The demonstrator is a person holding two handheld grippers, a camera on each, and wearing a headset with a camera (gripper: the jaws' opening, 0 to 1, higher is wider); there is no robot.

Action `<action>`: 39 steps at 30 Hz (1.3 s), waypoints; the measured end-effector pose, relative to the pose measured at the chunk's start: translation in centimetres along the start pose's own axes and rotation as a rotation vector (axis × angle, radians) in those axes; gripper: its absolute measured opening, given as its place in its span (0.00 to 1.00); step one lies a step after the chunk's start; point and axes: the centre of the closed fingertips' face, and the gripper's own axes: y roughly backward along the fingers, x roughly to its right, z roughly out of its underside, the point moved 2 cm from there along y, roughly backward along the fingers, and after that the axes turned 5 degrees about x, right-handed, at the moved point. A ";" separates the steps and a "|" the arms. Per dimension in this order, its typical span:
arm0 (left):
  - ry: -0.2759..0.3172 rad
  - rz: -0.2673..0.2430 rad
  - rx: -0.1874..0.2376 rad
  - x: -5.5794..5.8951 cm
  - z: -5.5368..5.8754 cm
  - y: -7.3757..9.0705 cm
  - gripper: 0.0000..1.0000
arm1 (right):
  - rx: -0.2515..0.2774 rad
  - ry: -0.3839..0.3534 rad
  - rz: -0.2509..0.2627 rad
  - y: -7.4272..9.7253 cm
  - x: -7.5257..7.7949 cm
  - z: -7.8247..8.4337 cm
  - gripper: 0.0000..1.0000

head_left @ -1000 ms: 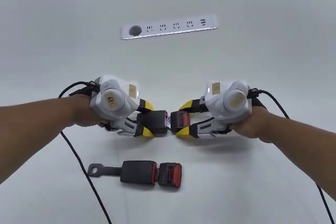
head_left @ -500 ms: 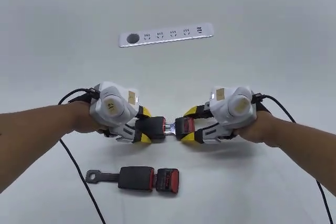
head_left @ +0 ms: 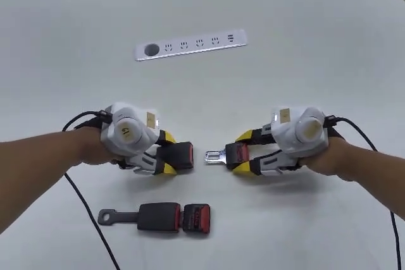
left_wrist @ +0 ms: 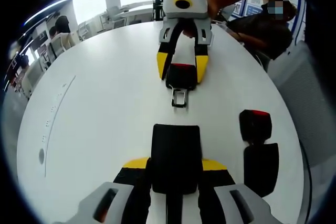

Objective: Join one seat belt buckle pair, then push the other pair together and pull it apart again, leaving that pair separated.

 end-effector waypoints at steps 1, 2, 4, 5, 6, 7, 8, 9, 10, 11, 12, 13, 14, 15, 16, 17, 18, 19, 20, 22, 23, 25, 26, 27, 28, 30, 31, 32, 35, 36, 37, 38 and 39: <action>0.000 0.000 0.001 0.0 -0.1 0.0 0.35 | -0.001 0.000 0.001 0.2 0.1 0.2 0.36; 0.000 0.000 0.002 0.1 -0.1 0.0 0.35 | -0.002 0.000 0.002 0.4 0.1 0.4 0.36; 0.000 0.000 0.004 0.1 -0.1 0.0 0.35 | -0.008 -0.001 0.004 0.8 0.2 0.7 0.36; 0.000 0.000 0.004 0.1 -0.1 0.0 0.35 | -0.008 0.002 0.006 0.9 0.3 0.8 0.36; 0.000 0.000 0.003 0.1 -0.1 0.0 0.35 | -0.008 0.002 0.006 1.0 0.3 0.9 0.36; 0.001 0.000 0.003 0.1 -0.1 0.0 0.35 | -0.007 0.001 0.009 1.3 0.4 1.0 0.36; 0.001 0.000 0.002 0.1 -0.1 0.0 0.35 | -0.005 0.004 0.010 1.4 0.4 1.0 0.36; 0.002 -0.001 0.002 0.1 -0.1 0.0 0.35 | -0.004 0.003 0.011 1.6 0.4 1.1 0.36; 0.003 -0.001 0.002 0.1 -0.1 0.0 0.35 | -0.005 0.002 0.013 1.7 0.3 1.1 0.36; 0.003 -0.001 0.002 0.1 -0.1 -0.1 0.35 | -0.004 0.000 0.016 1.9 0.3 1.1 0.36; 0.003 0.000 0.002 0.1 -0.1 -0.1 0.35 | -0.001 -0.003 0.020 2.1 0.3 1.2 0.36; 0.002 0.000 0.002 0.1 -0.1 -0.1 0.35 | -0.002 -0.006 0.021 2.2 0.2 1.3 0.36; 0.003 0.000 0.002 0.0 -0.1 -0.1 0.35 | -0.001 -0.006 0.022 2.4 0.2 1.3 0.36; 0.004 0.000 0.003 0.1 -0.1 -0.1 0.35 | -0.003 -0.010 0.024 2.7 0.1 1.5 0.36; 0.004 0.000 0.003 0.1 -0.1 -0.1 0.35 | -0.004 -0.011 0.025 2.9 0.1 1.5 0.36; 0.004 0.000 0.002 0.1 -0.1 -0.1 0.35 | -0.007 -0.015 0.026 3.2 0.1 1.7 0.36; 0.004 0.000 0.002 0.1 -0.1 -0.1 0.35 | -0.006 -0.014 0.026 3.3 0.1 1.7 0.36; 0.005 -0.001 0.002 0.1 -0.1 -0.1 0.35 | -0.008 -0.012 0.028 3.5 0.2 2.0 0.36; 0.005 -0.001 0.001 0.1 -0.2 -0.1 0.35 | -0.009 -0.009 0.028 3.7 0.2 2.1 0.36; 0.005 -0.001 0.000 0.2 -0.2 -0.1 0.35 | -0.015 -0.010 0.028 4.0 0.3 2.2 0.36; 0.004 -0.001 0.000 0.2 -0.2 -0.1 0.35 | -0.018 -0.012 0.029 4.2 0.2 2.3 0.36; 0.004 -0.002 -0.001 0.2 -0.3 0.0 0.35 | -0.019 -0.013 0.032 4.6 0.3 2.4 0.36; 0.005 -0.002 -0.001 0.2 -0.2 0.0 0.35 | -0.021 -0.014 0.033 4.7 0.2 2.4 0.36; 0.005 -0.003 -0.001 0.2 -0.3 0.0 0.35 | -0.023 -0.015 0.035 5.0 0.2 2.5 0.36; 0.006 -0.003 -0.001 0.2 -0.3 0.0 0.35 | -0.024 -0.016 0.036 5.1 0.2 2.5 0.36; 0.007 -0.003 -0.002 0.2 -0.3 0.0 0.35 | -0.028 -0.014 0.040 5.4 0.2 2.7 0.36; 0.007 -0.004 -0.002 0.2 -0.3 0.0 0.35 | -0.027 -0.017 0.042 5.6 0.2 2.7 0.36; 0.008 -0.005 -0.003 0.2 -0.2 0.0 0.36 | -0.027 -0.018 0.043 5.6 0.2 2.8 0.37; 0.012 -0.007 -0.004 0.1 -0.2 0.0 0.35 | -0.030 -0.021 0.045 5.8 0.2 2.9 0.37; 0.013 -0.007 -0.006 0.1 -0.2 0.0 0.35 | -0.030 -0.025 0.045 5.8 0.2 2.9 0.37; 0.016 -0.008 -0.008 0.1 -0.2 0.0 0.35 | -0.030 -0.025 0.045 5.8 0.1 2.9 0.37; 0.015 -0.008 -0.012 0.1 -0.2 0.0 0.35 | -0.031 -0.024 0.044 5.8 0.1 2.9 0.37; 0.012 -0.007 -0.018 0.1 -0.2 -0.1 0.35 | -0.032 -0.024 0.043 5.8 0.1 2.8 0.37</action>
